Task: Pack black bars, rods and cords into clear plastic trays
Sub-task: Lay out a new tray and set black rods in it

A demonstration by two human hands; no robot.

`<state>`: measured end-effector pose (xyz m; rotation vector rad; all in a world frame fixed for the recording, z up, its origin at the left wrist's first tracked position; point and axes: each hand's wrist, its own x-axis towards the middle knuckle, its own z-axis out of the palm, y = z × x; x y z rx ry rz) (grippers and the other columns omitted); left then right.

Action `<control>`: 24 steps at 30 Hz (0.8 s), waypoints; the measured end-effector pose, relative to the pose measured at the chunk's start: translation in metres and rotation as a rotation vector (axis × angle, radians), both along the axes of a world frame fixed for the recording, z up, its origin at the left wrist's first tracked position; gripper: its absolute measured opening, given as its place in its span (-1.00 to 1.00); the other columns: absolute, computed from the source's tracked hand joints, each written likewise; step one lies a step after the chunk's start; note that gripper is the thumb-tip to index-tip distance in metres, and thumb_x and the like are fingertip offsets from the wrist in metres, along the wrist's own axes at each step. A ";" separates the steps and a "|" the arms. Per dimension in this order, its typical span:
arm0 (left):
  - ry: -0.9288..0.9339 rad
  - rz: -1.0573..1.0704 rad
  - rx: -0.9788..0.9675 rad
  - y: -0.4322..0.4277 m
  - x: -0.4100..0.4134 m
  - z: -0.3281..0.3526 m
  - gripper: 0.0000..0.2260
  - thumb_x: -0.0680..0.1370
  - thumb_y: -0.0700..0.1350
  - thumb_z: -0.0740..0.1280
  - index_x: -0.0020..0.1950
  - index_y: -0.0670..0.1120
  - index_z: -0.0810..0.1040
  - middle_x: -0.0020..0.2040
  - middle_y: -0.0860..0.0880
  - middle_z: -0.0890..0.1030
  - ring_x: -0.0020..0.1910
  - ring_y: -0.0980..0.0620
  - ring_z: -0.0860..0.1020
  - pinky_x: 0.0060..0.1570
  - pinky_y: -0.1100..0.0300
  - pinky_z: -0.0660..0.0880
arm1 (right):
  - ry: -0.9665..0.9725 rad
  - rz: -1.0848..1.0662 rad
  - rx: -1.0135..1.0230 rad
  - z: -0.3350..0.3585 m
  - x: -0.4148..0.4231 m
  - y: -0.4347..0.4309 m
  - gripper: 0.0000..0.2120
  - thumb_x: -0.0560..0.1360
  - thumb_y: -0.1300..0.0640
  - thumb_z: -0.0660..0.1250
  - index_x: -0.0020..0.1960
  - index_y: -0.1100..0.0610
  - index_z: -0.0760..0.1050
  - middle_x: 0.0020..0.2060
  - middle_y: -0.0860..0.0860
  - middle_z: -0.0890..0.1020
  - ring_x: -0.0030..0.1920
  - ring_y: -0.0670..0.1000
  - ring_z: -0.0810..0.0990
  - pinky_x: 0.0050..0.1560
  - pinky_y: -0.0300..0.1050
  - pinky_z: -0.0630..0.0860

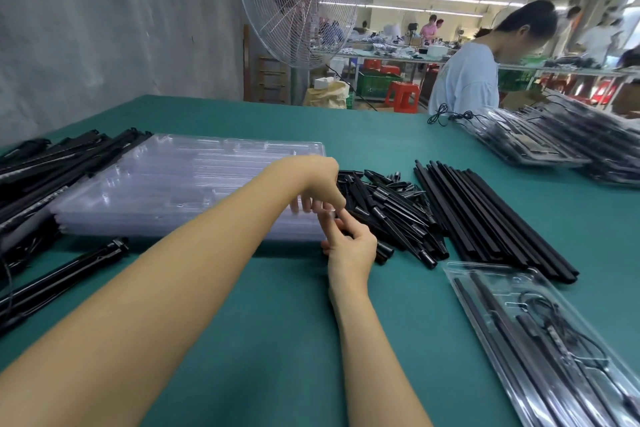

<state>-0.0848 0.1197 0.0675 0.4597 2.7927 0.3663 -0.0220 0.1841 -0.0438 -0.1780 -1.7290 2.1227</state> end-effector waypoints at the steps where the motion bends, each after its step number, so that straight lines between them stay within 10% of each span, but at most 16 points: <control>1: -0.041 0.008 -0.006 0.001 -0.001 0.003 -0.84 0.47 -0.12 0.35 -0.18 -0.22 0.61 -0.28 -0.11 0.64 -0.30 -0.04 0.61 -0.32 0.10 0.63 | -0.005 -0.007 0.008 0.000 0.000 0.000 -0.94 0.46 0.02 0.42 -0.16 -0.02 0.62 -0.21 0.11 0.41 -0.30 -0.01 0.35 -0.21 -0.04 0.38; 8: -0.095 0.032 -0.075 0.007 -0.001 0.010 -0.83 0.49 -0.14 0.32 -0.21 -0.23 0.60 -0.30 -0.10 0.62 -0.32 -0.02 0.59 -0.29 0.04 0.64 | -0.030 -0.073 0.041 0.001 -0.001 -0.003 -0.83 0.40 -0.10 0.44 -0.34 -0.13 0.56 -0.20 0.06 0.47 -0.25 0.11 0.46 -0.15 0.08 0.52; 13: -0.066 0.007 -0.136 0.016 0.002 0.010 -0.81 0.50 -0.18 0.27 -0.30 -0.20 0.54 -0.34 -0.08 0.60 -0.34 -0.01 0.60 -0.30 0.06 0.63 | -0.035 -0.050 0.041 -0.001 -0.005 0.000 -0.84 0.43 -0.04 0.43 -0.28 -0.20 0.50 -0.17 0.07 0.48 -0.31 0.05 0.45 -0.41 -0.26 0.44; 19: 0.180 -0.075 -0.425 0.032 0.015 0.005 -0.76 0.56 -0.16 0.19 -0.31 -0.16 0.41 -0.37 -0.03 0.45 -0.49 0.07 0.41 -0.55 0.26 0.33 | -0.071 0.006 0.028 -0.006 -0.007 0.004 -0.67 0.47 0.08 0.40 -0.19 0.38 0.50 -0.15 0.13 0.44 -0.38 0.03 0.38 -0.29 -0.11 0.38; 24: 0.473 -0.144 -0.550 0.017 0.018 -0.004 -0.84 0.60 -0.27 0.12 -0.16 -0.20 0.42 -0.15 -0.09 0.43 -0.22 -0.02 0.43 -0.18 0.15 0.38 | -0.060 0.016 0.021 -0.004 -0.007 0.001 -0.95 0.51 0.09 0.35 -0.10 0.04 0.58 -0.11 0.18 0.50 -0.37 0.00 0.41 -0.36 -0.24 0.39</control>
